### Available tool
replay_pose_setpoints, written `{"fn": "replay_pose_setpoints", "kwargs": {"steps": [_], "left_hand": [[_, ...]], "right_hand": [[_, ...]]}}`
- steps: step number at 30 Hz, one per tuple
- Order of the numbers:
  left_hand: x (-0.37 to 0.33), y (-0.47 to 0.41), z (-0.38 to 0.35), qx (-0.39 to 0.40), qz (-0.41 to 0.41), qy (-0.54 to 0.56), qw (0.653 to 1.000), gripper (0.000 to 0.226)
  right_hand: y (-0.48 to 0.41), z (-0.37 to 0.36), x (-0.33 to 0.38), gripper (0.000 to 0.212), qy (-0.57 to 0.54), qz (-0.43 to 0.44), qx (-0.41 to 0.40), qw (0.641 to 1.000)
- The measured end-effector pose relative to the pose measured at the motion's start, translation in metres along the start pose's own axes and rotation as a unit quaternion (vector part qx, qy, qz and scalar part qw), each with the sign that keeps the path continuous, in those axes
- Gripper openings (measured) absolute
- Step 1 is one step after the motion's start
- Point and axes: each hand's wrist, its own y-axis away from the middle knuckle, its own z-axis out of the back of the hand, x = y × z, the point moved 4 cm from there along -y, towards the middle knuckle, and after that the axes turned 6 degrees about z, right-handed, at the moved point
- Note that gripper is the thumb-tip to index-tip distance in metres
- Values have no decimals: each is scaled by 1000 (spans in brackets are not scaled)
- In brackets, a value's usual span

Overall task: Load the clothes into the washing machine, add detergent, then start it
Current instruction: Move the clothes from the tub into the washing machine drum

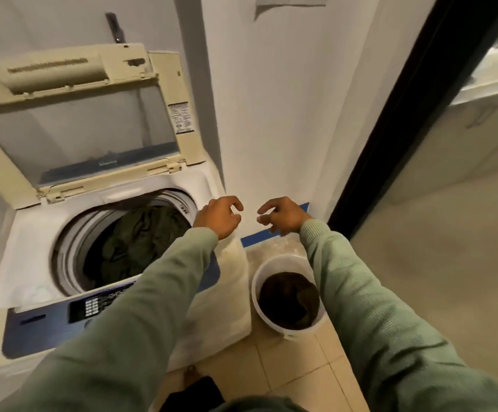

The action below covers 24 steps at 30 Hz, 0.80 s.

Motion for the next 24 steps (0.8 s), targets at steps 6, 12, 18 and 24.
{"fn": "replay_pose_setpoints", "kwargs": {"steps": [6, 12, 18, 24], "left_hand": [[-36, 0, -46, 60, -10, -31, 998, 23], [-48, -17, -87, 138, -26, -25, 990, 15], [-36, -26, -137, 235, -19, -6, 972, 17], [-10, -21, -186, 296, 28, 26, 954, 18]], "right_hand": [[17, 24, -55, 26, -28, -45, -18, 998], [16, 28, -99, 24, -33, -110, -15, 993], [13, 25, -134, 25, -21, -178, -7, 984], [14, -5, -176, 23, 20, -227, 30, 973]]}}
